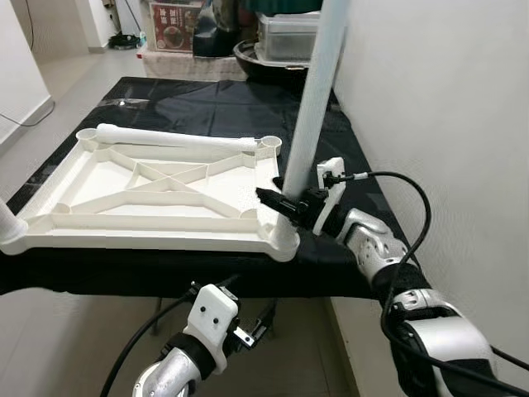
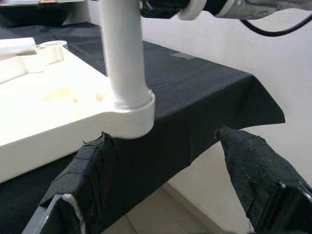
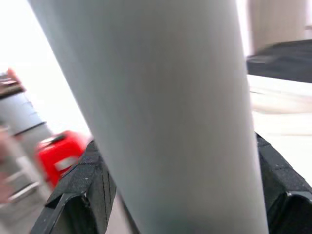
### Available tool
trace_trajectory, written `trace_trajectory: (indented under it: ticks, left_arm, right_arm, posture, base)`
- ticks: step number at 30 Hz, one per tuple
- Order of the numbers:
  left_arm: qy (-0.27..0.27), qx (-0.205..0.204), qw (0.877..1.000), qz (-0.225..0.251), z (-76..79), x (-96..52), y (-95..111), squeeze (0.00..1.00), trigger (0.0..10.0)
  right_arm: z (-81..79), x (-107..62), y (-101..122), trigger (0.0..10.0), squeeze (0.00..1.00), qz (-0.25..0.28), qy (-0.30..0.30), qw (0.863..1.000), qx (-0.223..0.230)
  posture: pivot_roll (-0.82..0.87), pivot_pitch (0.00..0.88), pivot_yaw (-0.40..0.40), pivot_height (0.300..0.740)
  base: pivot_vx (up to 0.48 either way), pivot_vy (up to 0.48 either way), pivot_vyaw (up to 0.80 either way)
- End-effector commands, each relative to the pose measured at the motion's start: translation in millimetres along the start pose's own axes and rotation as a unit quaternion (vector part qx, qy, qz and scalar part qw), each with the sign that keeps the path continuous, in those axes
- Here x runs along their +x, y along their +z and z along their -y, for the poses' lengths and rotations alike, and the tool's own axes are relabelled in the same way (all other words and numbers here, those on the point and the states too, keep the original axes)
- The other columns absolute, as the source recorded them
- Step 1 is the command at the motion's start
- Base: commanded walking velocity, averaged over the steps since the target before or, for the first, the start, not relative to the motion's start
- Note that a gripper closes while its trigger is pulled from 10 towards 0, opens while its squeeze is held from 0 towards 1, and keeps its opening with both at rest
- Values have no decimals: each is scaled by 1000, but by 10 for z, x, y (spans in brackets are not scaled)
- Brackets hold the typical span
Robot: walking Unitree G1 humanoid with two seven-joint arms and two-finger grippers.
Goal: Building children table
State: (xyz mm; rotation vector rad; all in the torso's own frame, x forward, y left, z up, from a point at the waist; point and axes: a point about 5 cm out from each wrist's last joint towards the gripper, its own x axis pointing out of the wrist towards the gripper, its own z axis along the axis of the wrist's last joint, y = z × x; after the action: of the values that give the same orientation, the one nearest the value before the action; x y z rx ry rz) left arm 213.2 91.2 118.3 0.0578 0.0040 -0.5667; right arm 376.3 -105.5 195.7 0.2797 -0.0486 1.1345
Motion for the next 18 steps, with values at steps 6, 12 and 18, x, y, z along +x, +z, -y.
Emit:
trace_trajectory:
  ticks: [6,12,18]
  left_arm:
    - [-2,-4,1000,-11,20,-15,-43,0,10000]
    - [-4,-4,1000,-12,25,-17,-55,0,10000]
    - [-4,-5,1000,-12,24,-17,-63,0,10000]
  right_arm:
    - [-122,154,-12,0,0,-4,62,998,-15]
    - [206,48,8,0,0,-21,-189,980,-60]
    - [518,-339,108,0,0,-24,-415,908,-47]
  posture:
    - [152,65,-77,740]
    - [151,56,-77,740]
    - [146,51,-75,740]
  base:
    - [0,0,0]
    - [0,0,0]
    - [0,0,0]
